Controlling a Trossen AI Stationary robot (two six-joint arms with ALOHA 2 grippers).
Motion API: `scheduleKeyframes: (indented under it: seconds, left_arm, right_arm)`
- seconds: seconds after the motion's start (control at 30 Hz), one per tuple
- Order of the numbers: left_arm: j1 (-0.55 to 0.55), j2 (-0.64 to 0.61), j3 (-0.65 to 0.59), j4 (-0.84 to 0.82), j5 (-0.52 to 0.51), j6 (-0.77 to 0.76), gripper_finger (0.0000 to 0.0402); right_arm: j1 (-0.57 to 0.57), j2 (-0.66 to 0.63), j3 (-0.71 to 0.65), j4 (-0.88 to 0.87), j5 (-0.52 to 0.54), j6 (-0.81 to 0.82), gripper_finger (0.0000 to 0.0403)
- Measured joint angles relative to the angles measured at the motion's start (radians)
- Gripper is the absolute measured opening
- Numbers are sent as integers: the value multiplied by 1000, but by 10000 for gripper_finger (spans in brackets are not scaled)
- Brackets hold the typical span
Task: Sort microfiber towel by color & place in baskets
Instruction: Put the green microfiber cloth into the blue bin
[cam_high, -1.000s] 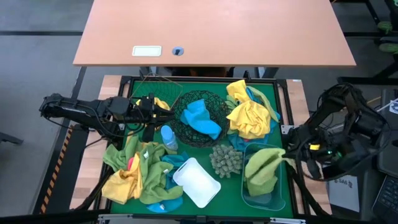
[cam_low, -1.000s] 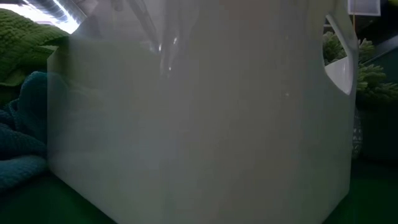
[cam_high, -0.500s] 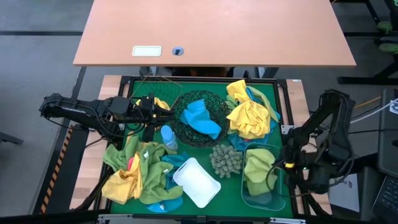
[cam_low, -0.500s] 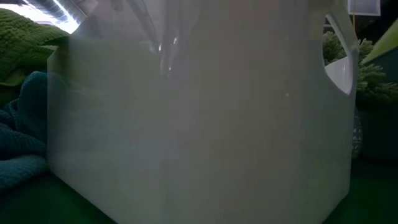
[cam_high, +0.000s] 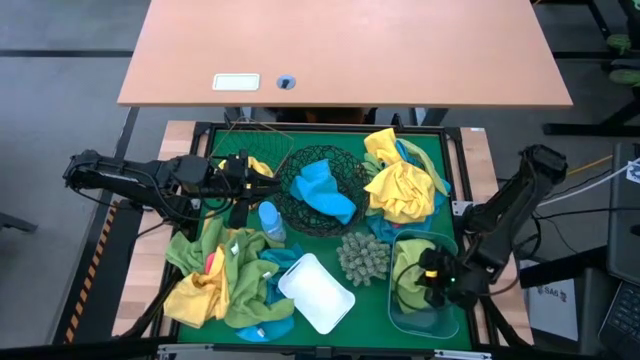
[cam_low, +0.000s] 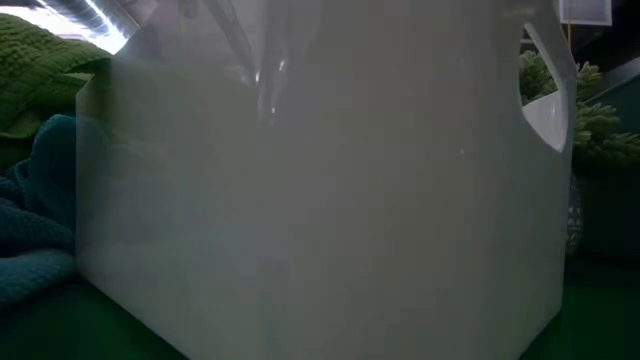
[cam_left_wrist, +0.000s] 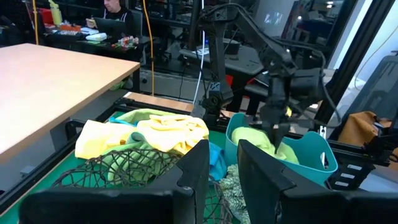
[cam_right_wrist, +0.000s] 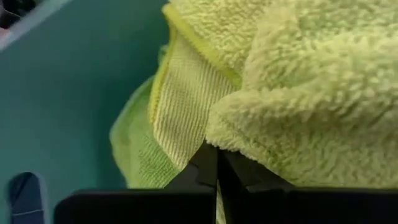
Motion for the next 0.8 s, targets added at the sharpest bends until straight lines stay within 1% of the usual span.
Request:
scheduleKeyframes:
  seconds: [0.17,0.27,0.33,0.37,0.43,0.5,0.57,0.63,0.73,0.8]
  left_arm:
    - [0,0,0,0,0,0,80]
    - [0,0,0,-12,1,0,80]
    - [0,-1,1,-61,26,-8,79]
    - [0,-1,1,-103,56,-31,80]
    - [0,-1,1,-202,140,-117,80]
    - [0,-1,1,-313,262,-249,80]
    - [-5,-1,1,-424,393,-419,79]
    - [-26,-1,1,-522,484,-595,79]
    - [-71,-1,1,-626,522,-794,79]
    - [-96,0,1,-670,530,-885,79]
  right_arm:
    - [-28,0,-21,7,-37,0,1]
    - [-34,0,-22,7,-37,0,1]
    - [-33,0,-22,8,-37,0,1]
    - [-32,0,-22,8,-37,0,1]
    - [-32,0,-22,8,-37,0,1]
    - [-32,0,-22,8,-37,0,1]
    - [-32,0,-22,9,-37,0,1]
    - [-32,0,-22,11,-37,0,1]
    - [-32,0,-22,13,-37,0,10]
    - [-32,0,-22,13,-37,0,23]
